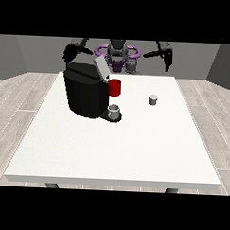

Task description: Insert the coffee pod into the coffee machine and close the lid

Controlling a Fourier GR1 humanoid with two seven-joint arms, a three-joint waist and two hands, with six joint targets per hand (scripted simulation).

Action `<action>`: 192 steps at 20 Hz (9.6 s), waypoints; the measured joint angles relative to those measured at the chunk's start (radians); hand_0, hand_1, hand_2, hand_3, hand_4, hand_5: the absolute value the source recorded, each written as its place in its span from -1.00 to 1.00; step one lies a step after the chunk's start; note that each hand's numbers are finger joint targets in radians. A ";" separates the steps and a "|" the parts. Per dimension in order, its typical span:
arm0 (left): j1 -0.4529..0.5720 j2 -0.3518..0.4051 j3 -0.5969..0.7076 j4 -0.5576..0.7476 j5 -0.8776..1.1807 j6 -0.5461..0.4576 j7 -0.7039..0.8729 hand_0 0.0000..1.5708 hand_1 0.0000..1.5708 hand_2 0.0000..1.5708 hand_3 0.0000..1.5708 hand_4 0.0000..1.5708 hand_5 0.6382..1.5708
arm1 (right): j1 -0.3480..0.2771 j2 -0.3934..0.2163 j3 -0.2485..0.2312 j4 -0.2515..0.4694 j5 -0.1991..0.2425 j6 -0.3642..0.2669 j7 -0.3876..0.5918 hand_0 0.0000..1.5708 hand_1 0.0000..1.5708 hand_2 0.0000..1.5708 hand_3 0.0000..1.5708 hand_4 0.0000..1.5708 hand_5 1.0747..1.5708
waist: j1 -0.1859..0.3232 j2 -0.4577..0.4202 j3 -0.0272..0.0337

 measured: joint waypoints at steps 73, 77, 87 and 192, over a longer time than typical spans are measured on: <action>-0.636 0.204 -0.059 0.885 -0.566 0.145 -0.177 0.68 0.68 0.76 0.72 -0.26 1.00 | -0.209 0.006 0.005 0.174 -0.006 -0.066 0.071 -1.00 -1.00 -1.00 -1.00 -0.38 1.00 | -0.093 0.151 0.0000; -0.684 0.200 -0.056 0.864 -0.565 0.105 -0.152 0.60 0.60 0.69 0.64 -0.31 1.00 | -0.210 0.001 0.009 0.199 -0.007 -0.053 0.065 -1.00 -1.00 -1.00 -1.00 -0.44 1.00 | -0.103 0.128 0.0002; -0.794 0.212 -0.048 0.806 -0.569 -0.005 -0.104 0.62 0.62 0.71 0.65 -0.30 1.00 | -0.223 0.003 -0.001 0.251 -0.021 -0.040 0.026 -1.00 -1.00 -1.00 -1.00 -0.37 1.00 | -0.112 0.104 0.0000; -0.935 0.128 0.033 0.816 -0.656 -0.112 -0.003 -1.00 -1.00 -1.00 -1.00 -1.00 1.00 | -0.179 -0.013 -0.032 0.240 -0.049 -0.078 -0.002 -1.00 -1.00 -1.00 -1.00 -0.49 1.00 | -0.133 0.054 -0.0005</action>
